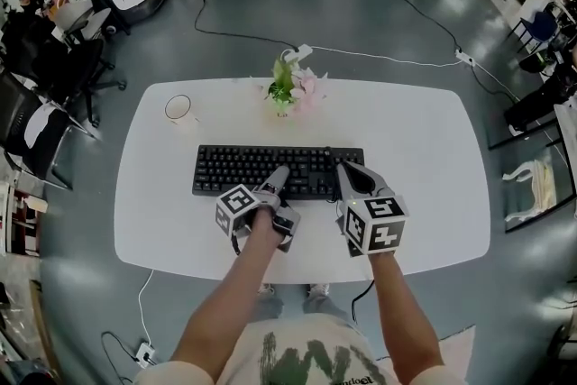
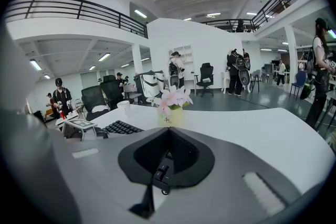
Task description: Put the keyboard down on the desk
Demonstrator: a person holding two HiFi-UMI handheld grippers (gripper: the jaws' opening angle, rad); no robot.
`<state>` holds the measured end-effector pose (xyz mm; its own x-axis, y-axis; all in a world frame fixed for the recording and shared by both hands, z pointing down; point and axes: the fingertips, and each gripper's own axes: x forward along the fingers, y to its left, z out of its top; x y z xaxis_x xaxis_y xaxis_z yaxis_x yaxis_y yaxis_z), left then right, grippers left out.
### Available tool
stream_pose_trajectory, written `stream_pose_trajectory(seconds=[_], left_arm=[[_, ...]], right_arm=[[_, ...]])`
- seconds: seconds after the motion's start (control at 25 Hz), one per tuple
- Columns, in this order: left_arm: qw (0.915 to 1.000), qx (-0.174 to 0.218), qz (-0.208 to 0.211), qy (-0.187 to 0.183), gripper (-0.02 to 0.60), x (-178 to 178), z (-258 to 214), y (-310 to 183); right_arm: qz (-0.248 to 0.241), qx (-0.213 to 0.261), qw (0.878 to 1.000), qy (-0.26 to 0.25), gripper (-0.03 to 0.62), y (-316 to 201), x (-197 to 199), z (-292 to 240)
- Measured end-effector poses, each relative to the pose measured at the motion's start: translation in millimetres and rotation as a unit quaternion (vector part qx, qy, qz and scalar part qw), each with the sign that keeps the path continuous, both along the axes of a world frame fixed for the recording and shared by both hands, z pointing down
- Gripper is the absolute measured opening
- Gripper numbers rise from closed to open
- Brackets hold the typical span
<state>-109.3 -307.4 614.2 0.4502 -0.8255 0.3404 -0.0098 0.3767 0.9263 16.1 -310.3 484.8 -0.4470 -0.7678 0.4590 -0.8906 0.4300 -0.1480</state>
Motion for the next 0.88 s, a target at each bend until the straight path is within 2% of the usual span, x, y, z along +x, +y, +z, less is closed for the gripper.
stream_pose_trajectory(seconds=[0.16, 0.4, 0.56, 0.88], left_arm=[[0.9993, -0.035, 0.016, -0.004, 0.322, 2, -1, 0], [0.9968, -0.08, 0.006, -0.001, 0.358, 0, 1, -1], [0.9957, -0.093, 0.0, 0.004, 0.419, -1, -3, 1], [0.9948, -0.102, -0.001, 0.006, 0.43, -2, -3, 11]], right_arm=[[-0.001, -0.002, 1.0, -0.002, 0.0, 3, 1, 0], [0.001, -0.003, 1.0, -0.003, 0.0, 4, 3, 2], [0.004, -0.004, 1.0, -0.005, -0.001, 6, 6, 1], [0.01, 0.0, 1.0, -0.007, 0.0, 10, 13, -3]])
